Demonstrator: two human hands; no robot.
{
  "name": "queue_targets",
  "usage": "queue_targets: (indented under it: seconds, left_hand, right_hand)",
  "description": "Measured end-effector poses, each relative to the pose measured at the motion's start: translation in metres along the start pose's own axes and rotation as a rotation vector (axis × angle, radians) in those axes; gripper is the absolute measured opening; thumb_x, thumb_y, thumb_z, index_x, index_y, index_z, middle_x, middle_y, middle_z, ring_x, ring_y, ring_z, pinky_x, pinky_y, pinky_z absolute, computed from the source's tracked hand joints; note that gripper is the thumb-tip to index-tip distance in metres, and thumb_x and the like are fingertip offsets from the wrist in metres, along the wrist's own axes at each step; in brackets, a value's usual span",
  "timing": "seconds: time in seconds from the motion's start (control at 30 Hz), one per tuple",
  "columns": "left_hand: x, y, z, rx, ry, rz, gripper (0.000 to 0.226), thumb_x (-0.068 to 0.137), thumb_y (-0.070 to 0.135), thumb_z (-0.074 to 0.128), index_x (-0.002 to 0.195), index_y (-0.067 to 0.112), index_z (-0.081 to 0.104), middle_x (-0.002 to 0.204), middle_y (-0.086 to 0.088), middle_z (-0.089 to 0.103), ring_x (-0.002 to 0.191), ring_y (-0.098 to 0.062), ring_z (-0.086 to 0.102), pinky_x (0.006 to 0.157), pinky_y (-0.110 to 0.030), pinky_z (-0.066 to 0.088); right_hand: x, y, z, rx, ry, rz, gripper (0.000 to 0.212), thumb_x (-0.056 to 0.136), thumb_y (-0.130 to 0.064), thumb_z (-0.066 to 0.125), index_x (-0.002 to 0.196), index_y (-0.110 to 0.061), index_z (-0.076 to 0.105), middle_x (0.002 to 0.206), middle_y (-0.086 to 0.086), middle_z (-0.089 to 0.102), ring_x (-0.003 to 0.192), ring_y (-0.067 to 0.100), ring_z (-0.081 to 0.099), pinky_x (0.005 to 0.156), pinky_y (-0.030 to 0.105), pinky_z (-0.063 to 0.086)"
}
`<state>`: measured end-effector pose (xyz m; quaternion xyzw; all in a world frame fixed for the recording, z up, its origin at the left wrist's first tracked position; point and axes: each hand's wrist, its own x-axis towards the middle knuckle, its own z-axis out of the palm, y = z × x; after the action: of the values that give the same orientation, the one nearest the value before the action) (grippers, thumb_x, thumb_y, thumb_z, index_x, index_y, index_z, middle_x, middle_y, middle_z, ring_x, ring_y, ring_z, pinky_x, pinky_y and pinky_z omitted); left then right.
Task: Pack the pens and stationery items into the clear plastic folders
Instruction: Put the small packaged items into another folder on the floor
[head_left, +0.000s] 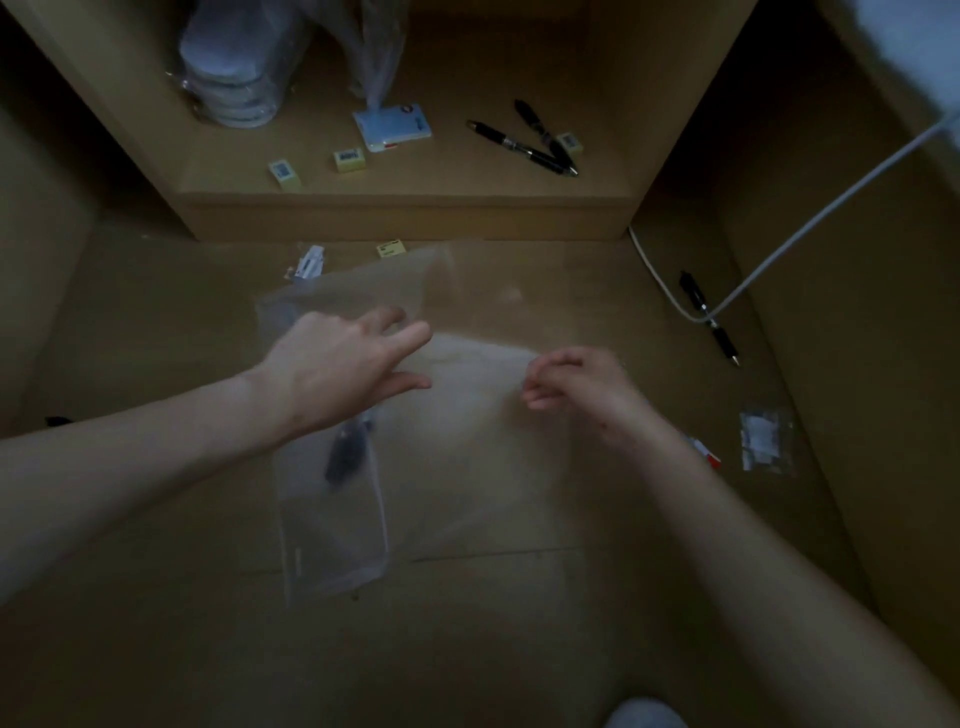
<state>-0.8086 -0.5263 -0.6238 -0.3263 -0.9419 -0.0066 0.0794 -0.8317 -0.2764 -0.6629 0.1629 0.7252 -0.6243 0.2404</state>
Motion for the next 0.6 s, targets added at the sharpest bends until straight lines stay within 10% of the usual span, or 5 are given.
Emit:
queue_targets:
  seconds: [0.3, 0.6]
  left_hand:
    - [0.045, 0.017, -0.001, 0.073, -0.059, -0.047, 0.071, 0.080, 0.064, 0.011, 0.117, 0.015, 0.048, 0.127, -0.014, 0.055, 0.075, -0.034, 0.066, 0.049, -0.029, 0.039]
    - [0.055, 0.026, 0.006, 0.003, -0.073, 0.032, 0.042, 0.085, 0.052, 0.037, 0.095, 0.013, 0.049, 0.095, -0.019, 0.067, 0.041, -0.031, 0.058, 0.044, -0.011, 0.017]
  right_hand:
    - [0.022, 0.039, -0.143, -0.354, 0.681, -0.077, 0.022, 0.087, -0.014, 0.065, 0.108, -0.009, 0.062, 0.107, 0.011, 0.066, 0.088, 0.024, 0.062, 0.078, 0.037, 0.051]
    - [0.057, 0.059, -0.173, -0.911, 0.747, -0.008, 0.027, 0.090, -0.015, 0.057, 0.105, 0.008, 0.061, 0.113, 0.026, 0.058, 0.102, 0.037, 0.058, 0.079, 0.036, 0.047]
